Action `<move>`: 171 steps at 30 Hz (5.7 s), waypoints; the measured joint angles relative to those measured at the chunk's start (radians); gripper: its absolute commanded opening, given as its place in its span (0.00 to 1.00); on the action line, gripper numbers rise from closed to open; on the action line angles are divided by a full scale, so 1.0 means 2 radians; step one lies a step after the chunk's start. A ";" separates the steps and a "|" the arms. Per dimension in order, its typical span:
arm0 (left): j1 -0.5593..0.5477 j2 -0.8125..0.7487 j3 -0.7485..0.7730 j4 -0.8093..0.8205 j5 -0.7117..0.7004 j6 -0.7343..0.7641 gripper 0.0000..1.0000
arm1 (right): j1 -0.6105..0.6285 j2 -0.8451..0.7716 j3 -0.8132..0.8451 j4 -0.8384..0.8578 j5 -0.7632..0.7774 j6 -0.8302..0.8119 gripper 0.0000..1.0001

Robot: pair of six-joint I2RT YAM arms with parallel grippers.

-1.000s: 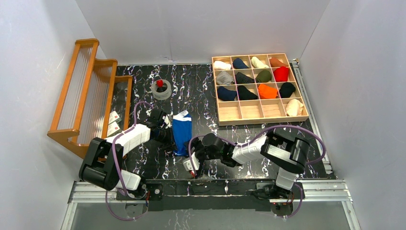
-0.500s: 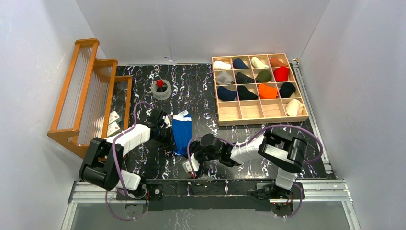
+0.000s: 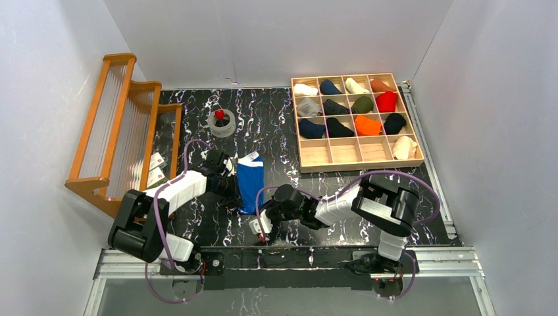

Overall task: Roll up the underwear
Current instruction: Pick up the underwear from the center of the board.

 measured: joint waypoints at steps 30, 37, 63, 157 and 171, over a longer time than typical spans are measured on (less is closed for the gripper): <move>0.020 -0.236 -0.112 0.063 -0.043 -0.146 0.65 | -0.143 0.017 0.017 0.082 -0.290 0.628 0.01; 0.020 -0.239 -0.119 0.083 -0.033 -0.154 0.65 | -0.165 0.062 0.014 0.121 -0.298 0.805 0.01; 0.020 -0.274 -0.158 0.135 0.022 -0.141 0.70 | -0.209 0.110 -0.037 0.165 -0.264 1.104 0.01; -0.078 -0.047 -0.067 0.136 -0.016 -0.061 0.25 | 0.025 -0.070 -0.065 0.008 0.091 0.060 0.47; -0.077 -0.073 -0.071 0.138 -0.016 -0.078 0.65 | 0.004 -0.066 -0.065 0.017 0.080 0.142 0.01</move>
